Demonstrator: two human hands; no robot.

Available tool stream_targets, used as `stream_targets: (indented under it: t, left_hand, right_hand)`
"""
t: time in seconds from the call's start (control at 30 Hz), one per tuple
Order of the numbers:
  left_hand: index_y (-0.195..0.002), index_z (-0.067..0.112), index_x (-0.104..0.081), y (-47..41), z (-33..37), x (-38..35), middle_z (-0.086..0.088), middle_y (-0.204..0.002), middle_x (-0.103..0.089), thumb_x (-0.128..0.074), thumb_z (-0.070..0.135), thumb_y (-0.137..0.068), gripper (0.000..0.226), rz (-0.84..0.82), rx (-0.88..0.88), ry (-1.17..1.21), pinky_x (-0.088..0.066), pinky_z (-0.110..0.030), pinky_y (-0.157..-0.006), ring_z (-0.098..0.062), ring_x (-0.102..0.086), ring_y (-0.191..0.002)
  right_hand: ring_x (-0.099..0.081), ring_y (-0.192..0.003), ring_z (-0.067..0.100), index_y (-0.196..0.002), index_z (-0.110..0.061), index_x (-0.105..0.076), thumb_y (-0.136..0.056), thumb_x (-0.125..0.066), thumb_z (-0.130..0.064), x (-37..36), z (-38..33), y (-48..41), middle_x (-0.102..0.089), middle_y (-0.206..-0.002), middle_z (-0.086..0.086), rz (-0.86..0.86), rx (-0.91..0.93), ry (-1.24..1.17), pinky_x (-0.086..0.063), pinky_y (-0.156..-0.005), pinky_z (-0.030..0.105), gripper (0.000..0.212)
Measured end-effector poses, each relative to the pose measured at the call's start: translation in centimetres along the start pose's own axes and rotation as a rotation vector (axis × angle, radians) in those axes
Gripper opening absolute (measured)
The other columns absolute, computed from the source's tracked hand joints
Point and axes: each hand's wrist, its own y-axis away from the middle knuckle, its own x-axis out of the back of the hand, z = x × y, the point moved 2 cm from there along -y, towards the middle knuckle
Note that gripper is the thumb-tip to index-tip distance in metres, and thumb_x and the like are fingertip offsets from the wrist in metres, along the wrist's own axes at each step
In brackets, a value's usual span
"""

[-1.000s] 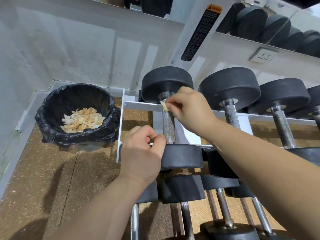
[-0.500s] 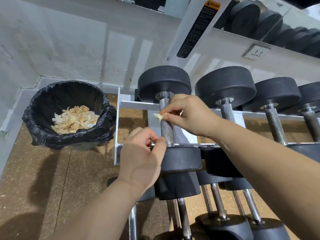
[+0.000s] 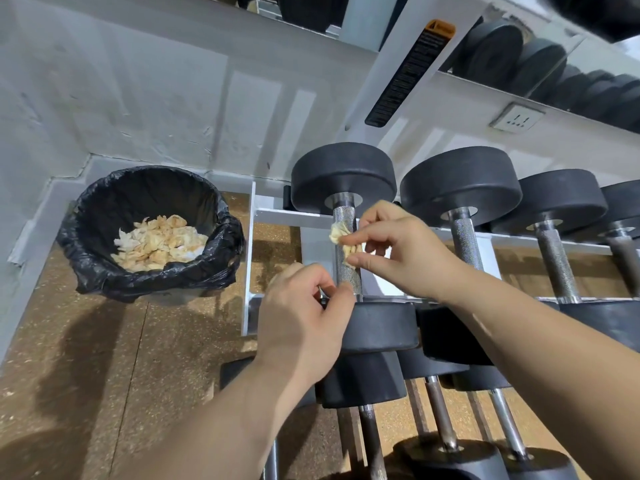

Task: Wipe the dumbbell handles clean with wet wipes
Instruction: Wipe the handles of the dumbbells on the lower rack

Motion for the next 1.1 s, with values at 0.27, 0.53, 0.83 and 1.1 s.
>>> stream_targets:
  t: [0.27,0.53,0.83,1.1]
  left_hand:
    - [-0.064,0.026,-0.049,0.1,-0.2,-0.1,0.010,-0.069,-0.045,-0.046,0.054,-0.080,0.032,0.007,-0.001,0.005,-0.037,-0.035,-0.066,-0.017,-0.050,-0.077]
    - [-0.066,0.024,-0.053,0.0,-0.3,-0.2,0.010,-0.072,-0.048,-0.048,0.052,-0.081,0.032,0.010,-0.005,0.027,-0.042,-0.037,-0.068,-0.016,-0.052,-0.079]
    - [-0.065,0.023,-0.043,0.1,0.9,-1.0,0.009,-0.072,-0.044,-0.052,0.043,-0.080,0.027,0.073,-0.061,-0.016,-0.037,-0.034,-0.065,-0.016,-0.047,-0.077]
    - [-0.078,0.014,-0.044,0.9,1.6,-1.0,0.001,-0.080,-0.042,-0.047,0.027,-0.079,0.014,0.259,-0.111,0.170,-0.037,-0.037,-0.068,-0.025,-0.043,-0.079]
  right_hand:
    - [-0.057,-0.073,0.002,-0.109,-0.017,-0.078,-0.088,-0.076,-0.017,-0.3,0.2,-1.3,-0.064,-0.081,-0.004,0.044,0.033,0.115,-0.042,-0.072,0.014,0.021]
    - [-0.063,-0.077,0.016,-0.106,-0.013,-0.078,-0.089,-0.072,-0.020,-0.6,0.2,-2.8,-0.064,-0.082,0.001,0.137,0.119,0.220,-0.054,-0.070,0.033,0.019]
    - [-0.058,-0.074,-0.001,-0.104,-0.018,-0.079,-0.088,-0.075,-0.023,0.9,-0.5,-1.2,-0.058,-0.079,-0.019,-0.155,0.155,0.206,-0.046,-0.072,0.016,0.017]
    - [-0.059,-0.072,0.005,-0.105,-0.016,-0.079,-0.088,-0.072,-0.024,1.4,-0.7,-2.1,-0.060,-0.078,-0.013,-0.073,0.127,0.292,-0.050,-0.070,0.024,0.020]
